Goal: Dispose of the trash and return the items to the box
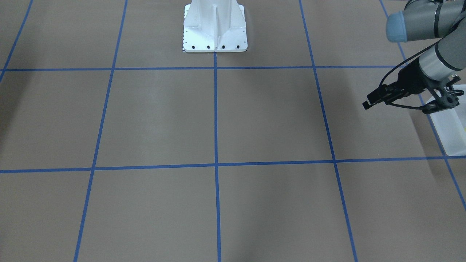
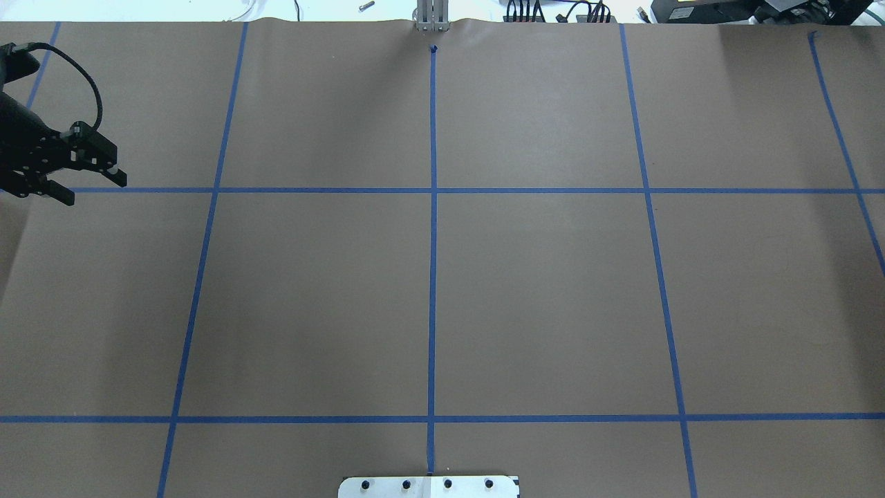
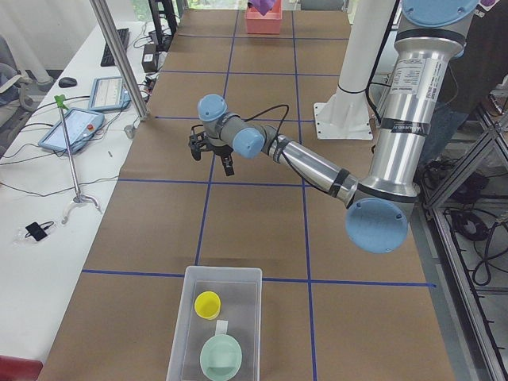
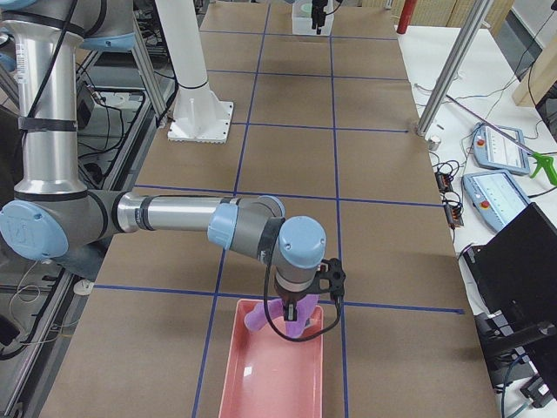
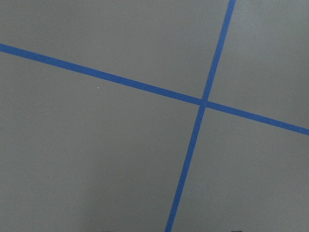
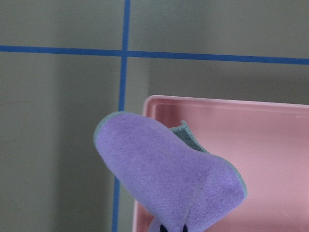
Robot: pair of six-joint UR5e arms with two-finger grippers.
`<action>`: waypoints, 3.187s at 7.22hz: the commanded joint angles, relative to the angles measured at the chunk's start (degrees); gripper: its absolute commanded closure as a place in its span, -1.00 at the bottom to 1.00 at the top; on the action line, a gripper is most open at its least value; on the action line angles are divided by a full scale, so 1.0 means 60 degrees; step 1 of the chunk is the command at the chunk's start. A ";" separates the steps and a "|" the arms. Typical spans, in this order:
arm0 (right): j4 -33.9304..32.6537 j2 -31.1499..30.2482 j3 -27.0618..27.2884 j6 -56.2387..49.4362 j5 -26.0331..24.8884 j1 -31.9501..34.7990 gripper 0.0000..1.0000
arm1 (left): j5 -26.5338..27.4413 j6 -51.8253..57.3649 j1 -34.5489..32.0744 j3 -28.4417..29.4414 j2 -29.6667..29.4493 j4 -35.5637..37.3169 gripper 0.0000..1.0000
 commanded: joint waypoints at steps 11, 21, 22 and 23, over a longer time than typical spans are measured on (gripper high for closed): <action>0.1838 0.0061 0.0947 0.4349 0.0872 -0.2196 -1.00 | 0.0556 0.1787 -0.0093 -0.0656 0.0489 0.0064 -0.71; 0.1838 0.0090 0.2919 0.6501 0.0800 -0.4710 -1.00 | 0.2274 0.7504 -0.0869 -0.0614 0.1223 0.1573 -0.96; 0.1838 0.0090 0.2918 0.6501 0.0800 -0.4710 -1.00 | 0.2245 0.7488 -0.0869 -0.0614 0.1223 0.1588 -0.96; 0.1838 0.0090 0.2918 0.6501 0.0800 -0.4710 -1.00 | 0.2230 0.7488 -0.0869 -0.0672 0.1223 0.1573 -0.96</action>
